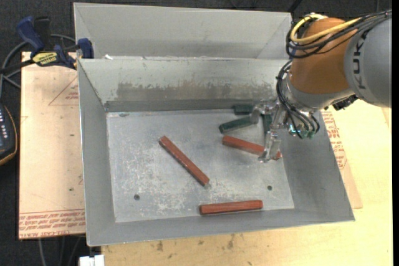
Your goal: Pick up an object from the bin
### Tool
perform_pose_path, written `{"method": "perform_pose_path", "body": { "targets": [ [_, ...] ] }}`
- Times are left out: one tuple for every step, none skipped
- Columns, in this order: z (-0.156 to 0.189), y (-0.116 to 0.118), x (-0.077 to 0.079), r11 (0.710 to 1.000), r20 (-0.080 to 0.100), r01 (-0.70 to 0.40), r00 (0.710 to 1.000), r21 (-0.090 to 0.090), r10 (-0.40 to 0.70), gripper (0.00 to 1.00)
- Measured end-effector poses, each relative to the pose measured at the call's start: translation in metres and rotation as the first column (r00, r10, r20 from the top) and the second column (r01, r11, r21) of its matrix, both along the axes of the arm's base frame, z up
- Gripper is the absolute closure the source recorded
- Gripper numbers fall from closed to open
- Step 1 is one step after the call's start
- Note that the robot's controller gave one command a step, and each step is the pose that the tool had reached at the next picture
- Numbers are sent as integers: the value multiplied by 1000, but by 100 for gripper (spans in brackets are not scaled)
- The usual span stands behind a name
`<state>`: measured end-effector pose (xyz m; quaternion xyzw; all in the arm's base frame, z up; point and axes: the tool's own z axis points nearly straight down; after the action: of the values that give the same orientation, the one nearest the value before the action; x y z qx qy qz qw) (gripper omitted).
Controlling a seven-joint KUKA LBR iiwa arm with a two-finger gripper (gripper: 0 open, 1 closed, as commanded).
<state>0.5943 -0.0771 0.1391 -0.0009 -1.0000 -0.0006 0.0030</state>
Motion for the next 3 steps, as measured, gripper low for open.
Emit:
{"method": "perform_pose_path", "body": {
  "targets": [
    [-71, 9, 11, 998, 11, 58, 998, 1, -58, 0],
    [-67, 9, 11, 998, 11, 56, 998, 0, -56, 100],
    [-68, 9, 11, 998, 10, 56, 998, -1, -56, 0]
  ]
}}
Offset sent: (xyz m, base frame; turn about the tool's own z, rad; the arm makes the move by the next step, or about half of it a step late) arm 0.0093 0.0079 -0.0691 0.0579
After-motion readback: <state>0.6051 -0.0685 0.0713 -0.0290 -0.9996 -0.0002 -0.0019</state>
